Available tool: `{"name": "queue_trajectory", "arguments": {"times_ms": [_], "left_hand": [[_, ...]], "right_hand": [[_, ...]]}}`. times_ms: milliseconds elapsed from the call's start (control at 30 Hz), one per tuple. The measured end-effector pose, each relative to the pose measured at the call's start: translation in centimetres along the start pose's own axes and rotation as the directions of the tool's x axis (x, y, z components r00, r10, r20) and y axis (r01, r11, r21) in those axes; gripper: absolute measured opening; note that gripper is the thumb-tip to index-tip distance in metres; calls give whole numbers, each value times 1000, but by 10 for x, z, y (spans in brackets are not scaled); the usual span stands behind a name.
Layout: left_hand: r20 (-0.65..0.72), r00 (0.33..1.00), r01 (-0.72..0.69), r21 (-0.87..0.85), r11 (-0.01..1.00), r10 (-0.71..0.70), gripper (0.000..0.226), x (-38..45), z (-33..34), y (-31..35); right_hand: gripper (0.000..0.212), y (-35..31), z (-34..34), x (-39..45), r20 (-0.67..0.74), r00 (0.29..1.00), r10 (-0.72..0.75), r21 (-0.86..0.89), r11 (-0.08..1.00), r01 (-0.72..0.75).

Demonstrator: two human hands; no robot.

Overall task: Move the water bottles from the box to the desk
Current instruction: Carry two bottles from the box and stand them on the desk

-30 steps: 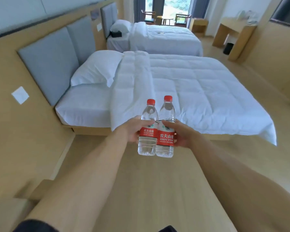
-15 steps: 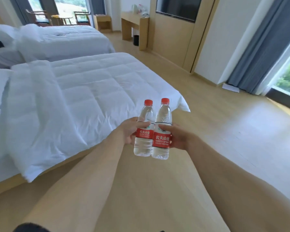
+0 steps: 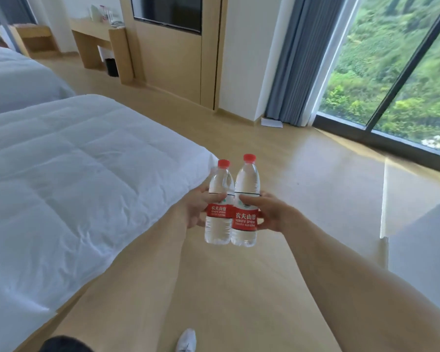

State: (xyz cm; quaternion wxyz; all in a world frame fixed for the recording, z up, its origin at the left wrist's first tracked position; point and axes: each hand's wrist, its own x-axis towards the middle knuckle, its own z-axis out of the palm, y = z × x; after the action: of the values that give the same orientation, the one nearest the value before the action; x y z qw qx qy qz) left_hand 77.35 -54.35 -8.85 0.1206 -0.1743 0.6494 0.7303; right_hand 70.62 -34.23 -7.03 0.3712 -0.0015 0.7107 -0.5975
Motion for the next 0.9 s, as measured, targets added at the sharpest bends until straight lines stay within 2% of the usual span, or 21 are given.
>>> {"name": "queue_trajectory", "arguments": {"times_ms": [100,300,433,600,900], "left_hand": [[23,1000,19,1,1000,-19,53,41,-18,20],[154,987,46,41,998,-52,34,106,-34,53],[201,977,54,90,994,-72,43,150,-30,69],[192,977,73,125,989,-96,50,198,-12,87],[102,990,80,151,985,-96,51,310,19,128]], "right_hand": [[36,-20,-2,31,-33,999,5,-3,1000,-5],[33,-49,-13,77,-135,991,8,17,1000,-6],[32,-60,-34,101,-197,980,18,43,999,-9],[34,-73,-69,130,-251,967,36,101,995,-10],[33,-112,-149,225,-187,982,33,125,992,-9]]}}
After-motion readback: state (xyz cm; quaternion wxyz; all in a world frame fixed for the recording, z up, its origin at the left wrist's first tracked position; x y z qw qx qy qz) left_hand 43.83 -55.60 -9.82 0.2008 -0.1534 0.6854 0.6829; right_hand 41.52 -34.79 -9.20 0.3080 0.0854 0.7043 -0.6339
